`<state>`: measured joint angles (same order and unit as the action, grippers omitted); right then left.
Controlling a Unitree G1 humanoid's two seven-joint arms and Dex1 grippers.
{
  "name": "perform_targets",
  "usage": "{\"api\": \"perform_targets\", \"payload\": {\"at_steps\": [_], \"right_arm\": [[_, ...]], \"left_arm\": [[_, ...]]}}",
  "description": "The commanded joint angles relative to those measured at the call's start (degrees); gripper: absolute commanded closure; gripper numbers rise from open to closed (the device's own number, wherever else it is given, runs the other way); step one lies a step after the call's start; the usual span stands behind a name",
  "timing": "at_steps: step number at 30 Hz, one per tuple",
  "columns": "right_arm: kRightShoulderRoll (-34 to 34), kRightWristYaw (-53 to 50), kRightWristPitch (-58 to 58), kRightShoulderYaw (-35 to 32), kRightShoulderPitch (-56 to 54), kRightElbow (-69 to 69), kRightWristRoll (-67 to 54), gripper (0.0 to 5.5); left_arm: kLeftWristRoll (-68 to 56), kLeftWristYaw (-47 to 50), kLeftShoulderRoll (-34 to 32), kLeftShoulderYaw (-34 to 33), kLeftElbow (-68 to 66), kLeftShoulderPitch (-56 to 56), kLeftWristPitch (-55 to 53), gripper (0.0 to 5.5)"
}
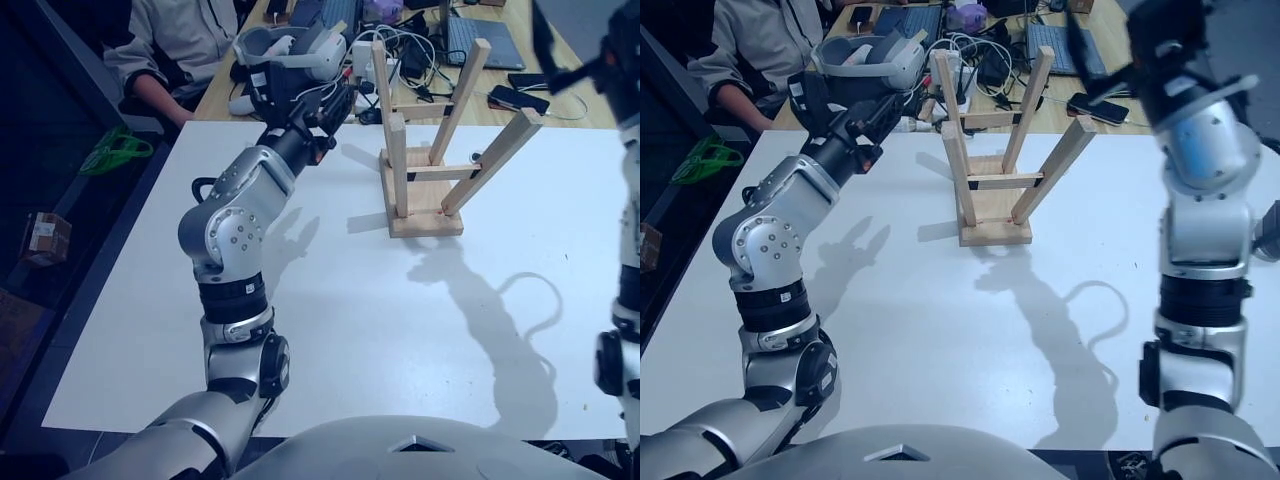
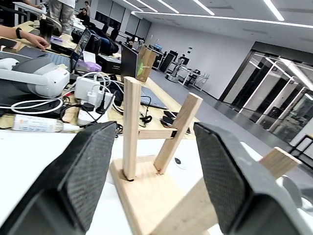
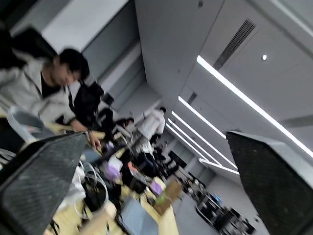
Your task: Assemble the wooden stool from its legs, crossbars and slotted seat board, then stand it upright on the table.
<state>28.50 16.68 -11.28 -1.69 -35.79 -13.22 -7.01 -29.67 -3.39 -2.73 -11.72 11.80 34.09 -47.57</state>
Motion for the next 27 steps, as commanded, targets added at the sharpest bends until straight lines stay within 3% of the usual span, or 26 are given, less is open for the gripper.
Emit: {"api": "perform_targets", "payload": {"at_steps": [1, 5, 13, 18, 27], "right_arm": [[-11.7, -0.5, -19.2, 7.2, 5.5, -5.1, -10.9, 0.10], [-15.6, 2.4, -26.6, 14.7, 7.1, -1.6, -12.0, 0.10], [-18.1, -5.5, -19.8, 17.8, 3.9, 9.7, 2.1, 0.10], [-20.9, -12.3, -17.4, 14.7, 1.8, 15.2, 6.9, 0.10], [-7.2, -8.6, -28.0, 1.9, 7.2, 0.1, 8.4, 0.10]], "left_arm": [[4.5, 7.3, 2.7, -1.0, -2.1, -1.3, 4.2, 2.62], [7.3, 10.6, 3.6, -0.6, -1.6, -2.6, 7.1, 2.62], [7.3, 10.4, 4.0, -0.3, -3.9, -1.7, 8.0, 2.62], [7.4, 9.9, 4.2, 0.3, -4.4, -2.0, 8.0, 2.62], [8.2, 9.9, 4.1, 1.3, -2.6, -3.3, 8.5, 2.62]]}}
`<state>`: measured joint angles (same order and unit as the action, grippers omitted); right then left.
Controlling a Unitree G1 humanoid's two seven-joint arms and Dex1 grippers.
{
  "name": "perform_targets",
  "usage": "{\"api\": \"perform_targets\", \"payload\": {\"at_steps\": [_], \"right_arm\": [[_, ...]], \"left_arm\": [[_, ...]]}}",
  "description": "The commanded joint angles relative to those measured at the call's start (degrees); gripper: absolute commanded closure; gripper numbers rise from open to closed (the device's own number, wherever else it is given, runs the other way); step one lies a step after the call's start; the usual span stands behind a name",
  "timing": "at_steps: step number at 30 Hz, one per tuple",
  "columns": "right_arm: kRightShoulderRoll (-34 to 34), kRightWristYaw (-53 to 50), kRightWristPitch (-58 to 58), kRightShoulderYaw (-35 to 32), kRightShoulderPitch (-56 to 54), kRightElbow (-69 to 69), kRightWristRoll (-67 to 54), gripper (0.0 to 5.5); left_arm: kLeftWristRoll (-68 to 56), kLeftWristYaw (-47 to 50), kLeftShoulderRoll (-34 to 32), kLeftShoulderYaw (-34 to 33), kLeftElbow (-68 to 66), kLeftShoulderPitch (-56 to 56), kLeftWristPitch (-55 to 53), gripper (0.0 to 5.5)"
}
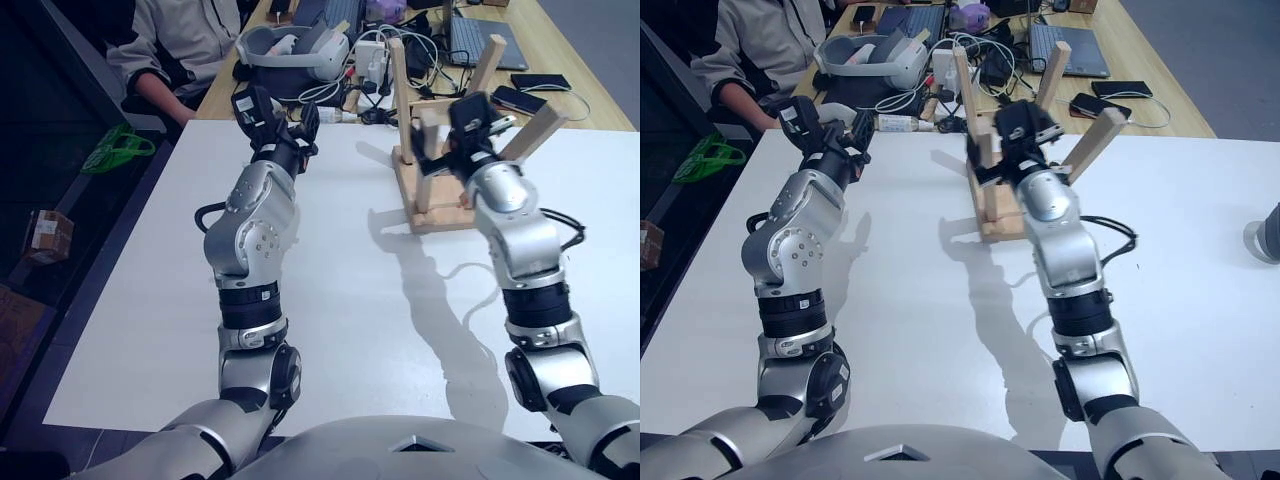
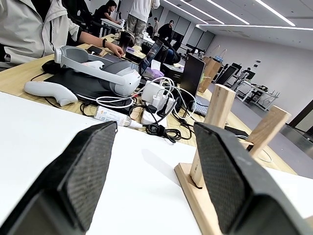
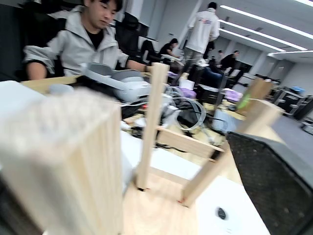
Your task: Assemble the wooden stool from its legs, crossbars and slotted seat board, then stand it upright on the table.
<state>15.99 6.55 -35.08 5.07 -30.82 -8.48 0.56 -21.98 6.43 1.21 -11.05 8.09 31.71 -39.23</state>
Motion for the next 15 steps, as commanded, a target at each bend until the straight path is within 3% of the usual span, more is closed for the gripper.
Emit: {"api": "perform_targets", "payload": {"at_steps": [1, 5, 11, 15], "right_arm": [[7.6, 2.1, -5.6, -6.7, 3.3, -5.8, 1.1, 0.10], [11.1, 3.5, -9.0, -12.4, 6.5, -6.8, 0.0, 0.10], [1.7, -0.3, -11.9, -19.1, 5.8, -5.3, -6.5, 0.10], [-4.2, -3.9, -10.3, -20.1, 3.6, -3.3, -8.7, 0.83]], "left_arm": [[0.7, 0.1, 0.3, 0.9, 1.5, -1.1, 0.3, 2.62], [1.1, -0.1, 0.5, 2.0, 2.3, -1.6, 0.6, 2.62], [2.1, -1.1, -0.5, 3.0, 2.6, -1.5, 0.6, 2.62], [2.8, -1.6, -1.3, 3.4, 3.0, -2.0, 0.7, 2.58]]}}
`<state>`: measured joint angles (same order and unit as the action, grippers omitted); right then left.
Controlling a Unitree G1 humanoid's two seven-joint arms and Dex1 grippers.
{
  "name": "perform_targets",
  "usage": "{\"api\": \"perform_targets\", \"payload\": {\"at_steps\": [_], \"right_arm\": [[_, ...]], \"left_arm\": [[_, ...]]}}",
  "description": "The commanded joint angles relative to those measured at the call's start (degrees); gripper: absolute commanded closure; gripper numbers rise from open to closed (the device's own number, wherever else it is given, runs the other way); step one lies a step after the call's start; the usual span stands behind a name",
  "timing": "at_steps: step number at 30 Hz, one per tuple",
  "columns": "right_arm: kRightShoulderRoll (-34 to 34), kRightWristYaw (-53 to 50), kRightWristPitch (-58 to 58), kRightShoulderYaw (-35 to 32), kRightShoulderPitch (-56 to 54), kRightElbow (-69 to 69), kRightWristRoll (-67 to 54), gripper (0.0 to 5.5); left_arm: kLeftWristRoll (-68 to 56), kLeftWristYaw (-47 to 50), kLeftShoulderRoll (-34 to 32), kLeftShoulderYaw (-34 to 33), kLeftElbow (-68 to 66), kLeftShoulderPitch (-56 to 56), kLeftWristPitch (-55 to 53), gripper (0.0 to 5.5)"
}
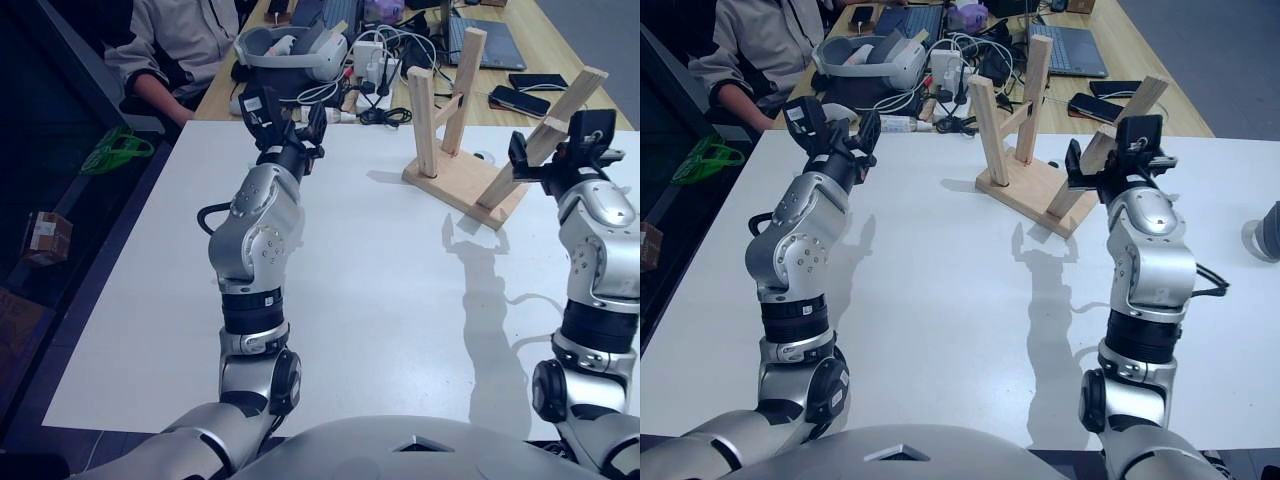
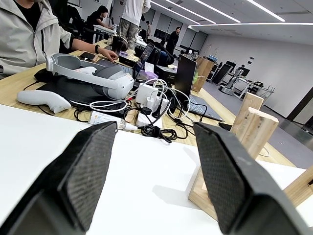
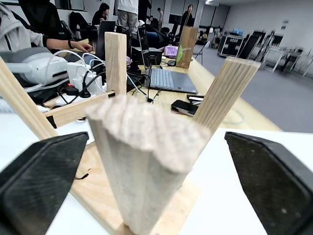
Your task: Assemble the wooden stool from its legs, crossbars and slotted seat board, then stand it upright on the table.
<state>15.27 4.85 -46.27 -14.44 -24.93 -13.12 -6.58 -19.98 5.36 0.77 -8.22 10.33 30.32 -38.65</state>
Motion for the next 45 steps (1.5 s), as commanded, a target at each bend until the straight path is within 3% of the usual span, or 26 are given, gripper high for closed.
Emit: {"api": "perform_targets", "payload": {"at_steps": [1, 10, 16, 23, 28, 38, 42, 45], "right_arm": [[-4.1, -2.6, 1.2, -0.4, -2.6, 1.6, -1.7, 1.03], [-6.0, -3.2, 2.5, -0.1, -1.9, -0.7, -3.2, 2.64], [-5.5, -1.7, 2.8, -0.4, -2.2, -0.8, -5.1, 3.37], [-3.6, 12.7, 0.6, 1.9, -2.0, -1.5, -15.3, 3.52], [1.9, 24.5, 1.2, 3.3, -1.8, 0.6, -20.8, 4.04], [12.1, 46.4, -0.9, 5.3, -5.9, 6.2, -31.0, 4.29], [17.7, 56.6, 3.1, 10.0, -7.1, 10.4, -28.6, 4.33], [22.1, 63.3, 12.2, 14.8, -8.5, 15.3, -22.2, 4.37]], "left_arm": [[1.0, -0.7, -0.9, 0.7, 0.7, -0.6, 0.2, 2.58], [1.9, -2.6, -1.2, 2.0, -0.6, 0.4, 1.0, 2.58], [2.2, -3.2, -1.3, 2.1, -0.6, 0.8, 1.4, 2.58], [3.1, -3.9, -1.7, 2.5, -1.2, 1.4, 2.0, 2.58], [3.2, -4.1, -2.1, 2.4, -1.6, 2.0, 2.2, 2.58], [3.3, -4.5, -2.3, 2.7, -2.7, 2.8, 2.9, 2.58], [3.5, -4.7, -2.4, 3.0, -2.9, 3.1, 3.0, 2.58], [3.7, -4.8, -2.4, 3.0, -2.9, 3.1, 2.9, 2.58]]}}
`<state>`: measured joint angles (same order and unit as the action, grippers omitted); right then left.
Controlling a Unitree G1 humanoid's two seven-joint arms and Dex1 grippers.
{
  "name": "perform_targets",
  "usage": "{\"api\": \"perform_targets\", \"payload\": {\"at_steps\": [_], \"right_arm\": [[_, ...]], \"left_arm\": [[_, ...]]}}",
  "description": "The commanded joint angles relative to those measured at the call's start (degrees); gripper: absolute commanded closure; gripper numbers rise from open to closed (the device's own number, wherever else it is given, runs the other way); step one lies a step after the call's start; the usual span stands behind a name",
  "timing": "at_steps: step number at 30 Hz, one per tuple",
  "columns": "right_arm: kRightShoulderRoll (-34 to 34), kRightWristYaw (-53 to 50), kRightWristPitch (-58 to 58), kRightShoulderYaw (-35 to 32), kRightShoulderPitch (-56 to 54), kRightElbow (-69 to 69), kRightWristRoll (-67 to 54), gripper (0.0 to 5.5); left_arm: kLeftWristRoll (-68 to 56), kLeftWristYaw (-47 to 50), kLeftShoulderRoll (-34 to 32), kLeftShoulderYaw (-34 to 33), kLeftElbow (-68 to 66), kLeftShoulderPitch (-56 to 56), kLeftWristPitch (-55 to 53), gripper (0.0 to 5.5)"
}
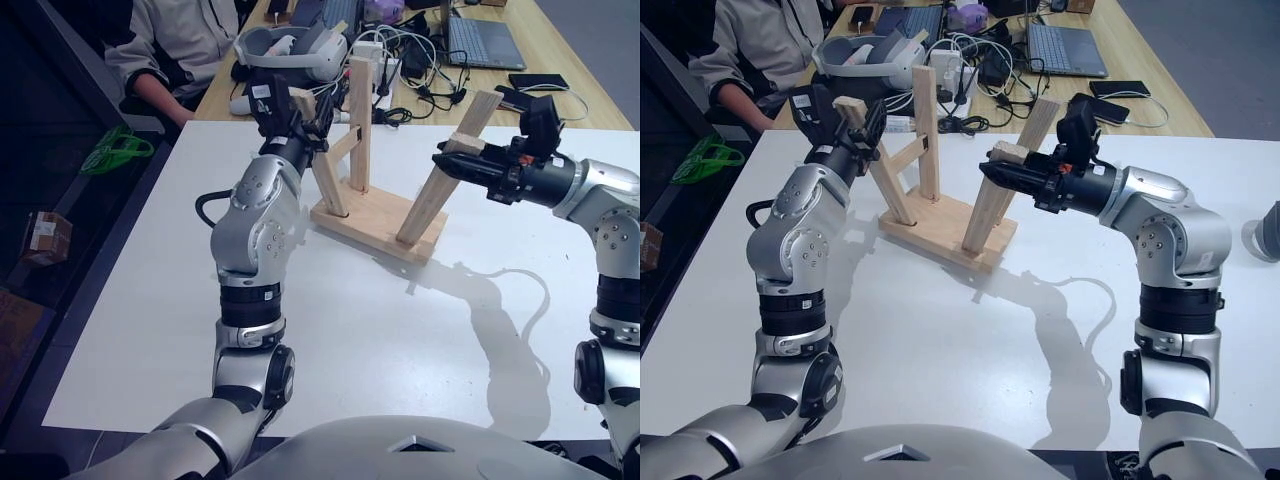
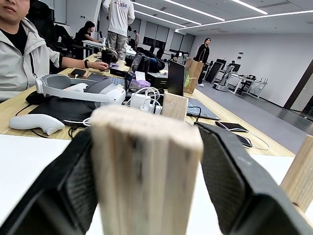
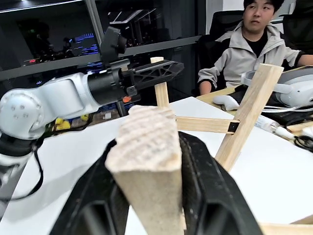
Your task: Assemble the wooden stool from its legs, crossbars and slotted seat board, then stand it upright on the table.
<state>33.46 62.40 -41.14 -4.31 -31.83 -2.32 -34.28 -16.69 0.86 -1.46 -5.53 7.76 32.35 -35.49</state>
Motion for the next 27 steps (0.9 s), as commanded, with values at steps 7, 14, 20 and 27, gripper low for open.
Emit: {"api": "perform_targets", "payload": {"at_steps": [7, 14, 20, 27], "right_arm": [[4.2, 10.1, 18.5, 8.2, -6.4, 15.0, 12.3, 3.57], [6.4, 13.3, 15.6, 4.6, -10.0, 15.3, 9.0, 2.43], [8.6, 6.9, -0.8, -7.1, -17.1, 11.4, -4.1, 1.37], [9.8, -10.0, -11.7, -24.6, -23.4, 18.6, -16.0, 0.62]], "left_arm": [[0.4, -0.2, 0.3, 0.5, 0.1, 0.9, -0.6, 2.58], [-2.5, -1.4, 1.2, -0.5, 1.9, 0.8, -2.4, 2.58], [-8.7, -5.5, 0.8, -0.2, 5.4, 1.5, -7.4, 2.58], [-11.8, -9.2, 0.2, 5.7, 11.4, -1.6, -13.9, 2.58]]}}
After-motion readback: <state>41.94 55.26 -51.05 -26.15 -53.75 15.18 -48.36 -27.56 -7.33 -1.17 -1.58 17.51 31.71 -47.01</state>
